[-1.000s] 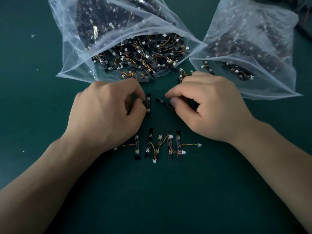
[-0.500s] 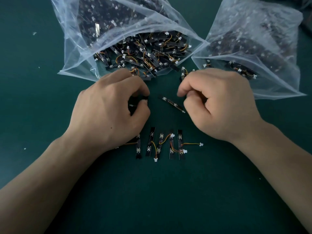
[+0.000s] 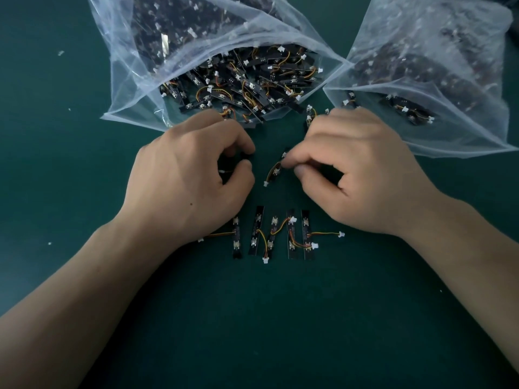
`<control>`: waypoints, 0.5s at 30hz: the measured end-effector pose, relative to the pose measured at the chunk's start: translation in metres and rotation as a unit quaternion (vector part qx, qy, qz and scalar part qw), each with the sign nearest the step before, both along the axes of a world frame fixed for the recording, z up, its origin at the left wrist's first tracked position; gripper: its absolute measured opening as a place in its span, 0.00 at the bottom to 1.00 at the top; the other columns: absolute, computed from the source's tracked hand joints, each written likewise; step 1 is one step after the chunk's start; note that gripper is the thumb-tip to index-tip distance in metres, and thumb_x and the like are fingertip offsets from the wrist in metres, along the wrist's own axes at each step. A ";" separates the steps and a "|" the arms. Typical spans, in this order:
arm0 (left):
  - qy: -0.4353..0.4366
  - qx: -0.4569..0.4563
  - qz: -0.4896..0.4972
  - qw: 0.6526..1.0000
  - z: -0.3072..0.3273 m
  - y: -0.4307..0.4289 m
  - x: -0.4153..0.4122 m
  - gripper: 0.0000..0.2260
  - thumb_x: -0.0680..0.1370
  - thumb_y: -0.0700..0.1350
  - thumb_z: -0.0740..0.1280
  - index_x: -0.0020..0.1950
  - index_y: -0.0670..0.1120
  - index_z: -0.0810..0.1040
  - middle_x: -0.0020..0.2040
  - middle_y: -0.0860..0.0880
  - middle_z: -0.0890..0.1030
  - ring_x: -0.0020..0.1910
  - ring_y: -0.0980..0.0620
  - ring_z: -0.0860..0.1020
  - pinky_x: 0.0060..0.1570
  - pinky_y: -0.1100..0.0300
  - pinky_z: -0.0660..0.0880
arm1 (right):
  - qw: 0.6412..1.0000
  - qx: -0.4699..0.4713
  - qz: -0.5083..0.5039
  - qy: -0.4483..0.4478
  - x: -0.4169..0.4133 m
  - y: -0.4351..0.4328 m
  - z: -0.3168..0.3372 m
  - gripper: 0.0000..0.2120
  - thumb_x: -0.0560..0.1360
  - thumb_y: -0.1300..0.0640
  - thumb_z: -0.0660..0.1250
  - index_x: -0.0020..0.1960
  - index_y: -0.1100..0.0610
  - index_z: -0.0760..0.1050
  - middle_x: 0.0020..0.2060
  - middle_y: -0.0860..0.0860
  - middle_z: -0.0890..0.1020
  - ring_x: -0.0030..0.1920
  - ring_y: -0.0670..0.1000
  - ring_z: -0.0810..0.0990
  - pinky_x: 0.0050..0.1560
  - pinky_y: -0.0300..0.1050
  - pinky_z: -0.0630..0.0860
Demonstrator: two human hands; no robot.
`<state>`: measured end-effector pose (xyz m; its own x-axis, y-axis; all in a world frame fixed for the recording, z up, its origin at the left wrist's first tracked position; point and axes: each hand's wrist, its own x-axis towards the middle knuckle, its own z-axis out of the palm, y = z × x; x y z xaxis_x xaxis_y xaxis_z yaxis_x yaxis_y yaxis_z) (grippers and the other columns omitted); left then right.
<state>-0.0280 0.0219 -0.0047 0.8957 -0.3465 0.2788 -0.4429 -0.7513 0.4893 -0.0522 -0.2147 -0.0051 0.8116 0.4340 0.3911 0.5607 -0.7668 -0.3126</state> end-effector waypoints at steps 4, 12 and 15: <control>0.000 -0.006 0.000 1.000 -0.001 0.001 0.002 0.09 0.76 0.47 0.65 0.52 0.57 0.82 0.48 0.59 0.78 0.42 0.55 0.77 0.40 0.50 0.78 | 1.000 -0.011 -0.018 -0.020 0.001 0.001 0.000 0.05 0.80 0.55 0.71 0.50 0.54 0.86 0.47 0.49 0.82 0.47 0.55 0.77 0.51 0.53 0.71; 0.002 -0.006 0.001 1.000 0.000 0.001 0.003 0.11 0.76 0.44 0.63 0.52 0.57 0.82 0.44 0.59 0.78 0.40 0.54 0.75 0.38 0.51 0.77 | 0.998 -0.046 0.030 -0.012 0.000 0.001 0.001 0.08 0.82 0.55 0.69 0.53 0.49 0.87 0.53 0.45 0.84 0.54 0.54 0.79 0.55 0.59 0.70; 0.006 -0.003 0.007 1.000 0.000 0.001 0.002 0.11 0.75 0.44 0.63 0.51 0.57 0.82 0.44 0.59 0.78 0.40 0.55 0.74 0.38 0.52 0.77 | 0.997 -0.060 0.053 -0.021 0.000 0.002 0.000 0.10 0.82 0.56 0.68 0.55 0.48 0.87 0.55 0.44 0.84 0.58 0.54 0.79 0.58 0.58 0.68</control>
<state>-0.0259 0.0227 -0.0044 0.9035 -0.3329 0.2699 -0.4269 -0.7541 0.4991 -0.0522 -0.2130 -0.0056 0.7422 0.5624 0.3644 0.6517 -0.7324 -0.1972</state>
